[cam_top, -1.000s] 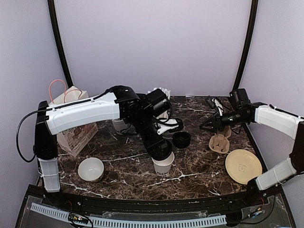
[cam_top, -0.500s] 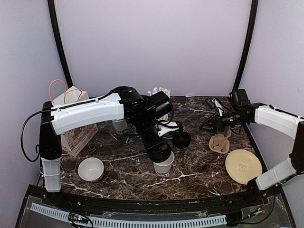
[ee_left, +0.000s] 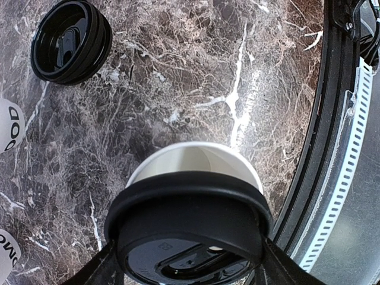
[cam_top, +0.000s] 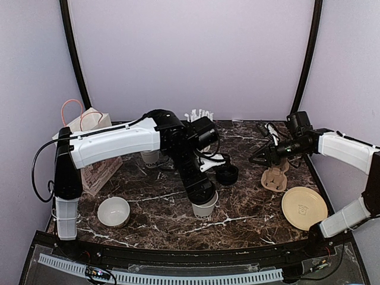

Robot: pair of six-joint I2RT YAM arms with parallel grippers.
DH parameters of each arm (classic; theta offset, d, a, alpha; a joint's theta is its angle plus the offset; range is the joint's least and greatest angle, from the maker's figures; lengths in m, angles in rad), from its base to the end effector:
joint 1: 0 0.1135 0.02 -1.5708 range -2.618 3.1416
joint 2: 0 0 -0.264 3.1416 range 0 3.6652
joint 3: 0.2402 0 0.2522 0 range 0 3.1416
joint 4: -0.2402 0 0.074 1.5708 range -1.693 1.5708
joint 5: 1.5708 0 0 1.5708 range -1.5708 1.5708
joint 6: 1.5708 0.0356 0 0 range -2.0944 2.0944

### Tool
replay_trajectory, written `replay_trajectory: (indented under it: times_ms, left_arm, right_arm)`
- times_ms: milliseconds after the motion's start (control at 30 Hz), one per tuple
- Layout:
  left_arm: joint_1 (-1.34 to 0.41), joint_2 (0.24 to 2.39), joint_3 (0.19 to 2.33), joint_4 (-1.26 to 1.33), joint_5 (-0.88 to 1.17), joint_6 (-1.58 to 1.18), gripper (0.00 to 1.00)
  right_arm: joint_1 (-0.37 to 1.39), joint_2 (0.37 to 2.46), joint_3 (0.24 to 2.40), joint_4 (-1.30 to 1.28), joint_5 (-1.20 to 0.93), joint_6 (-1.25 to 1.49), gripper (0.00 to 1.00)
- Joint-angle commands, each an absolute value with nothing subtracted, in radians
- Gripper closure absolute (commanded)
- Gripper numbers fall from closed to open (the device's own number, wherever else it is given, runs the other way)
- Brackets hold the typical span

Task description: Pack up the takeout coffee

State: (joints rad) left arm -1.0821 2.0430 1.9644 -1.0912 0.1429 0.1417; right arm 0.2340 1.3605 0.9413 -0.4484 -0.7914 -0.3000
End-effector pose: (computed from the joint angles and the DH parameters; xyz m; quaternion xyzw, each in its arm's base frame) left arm 0.1982 -0.3835 0.2886 0.5731 0.7919 -0.1524 0.1454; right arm 0.2637 0.0889 0.2512 -0.3566 0.8006 0.3512 0.3296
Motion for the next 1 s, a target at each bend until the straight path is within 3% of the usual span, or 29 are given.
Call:
replay_trajectory:
  times_ms: [0,367,400,433,633,867,967]
  left_arm:
    - [-1.086,2.052,1.99,-1.111,0.169,0.147,0.28]
    - [-1.089,2.075,2.004,-1.102,0.185,0.146,0.24]
    - [-1.09,2.074,2.006,-1.101,0.188,0.147,0.2]
    - [-1.09,2.074,2.007,-1.098,0.19,0.148,0.1]
    - [-1.093,2.071,2.037,-1.089,0.165,0.15,0.02]
    - [-1.094,1.956,2.034,-1.047,0.078,0.132,0.01]
    - [-1.092,1.851,1.883,-0.89,0.026,0.092,0.01]
  right_arm:
    - [0.241,1.355,0.929,-0.433,-0.806,-0.313,0.46]
    - [0.242,1.362,0.93,-0.435,-0.807,-0.316,0.46]
    - [0.242,1.363,0.931,-0.436,-0.807,-0.316,0.46]
    - [0.242,1.364,0.931,-0.438,-0.808,-0.316,0.46]
    - [0.242,1.366,0.935,-0.447,-0.813,-0.317,0.46]
    - [0.257,1.373,1.001,-0.53,-0.815,-0.304,0.47]
    - [0.297,1.401,1.058,-0.606,-0.828,-0.282,0.49]
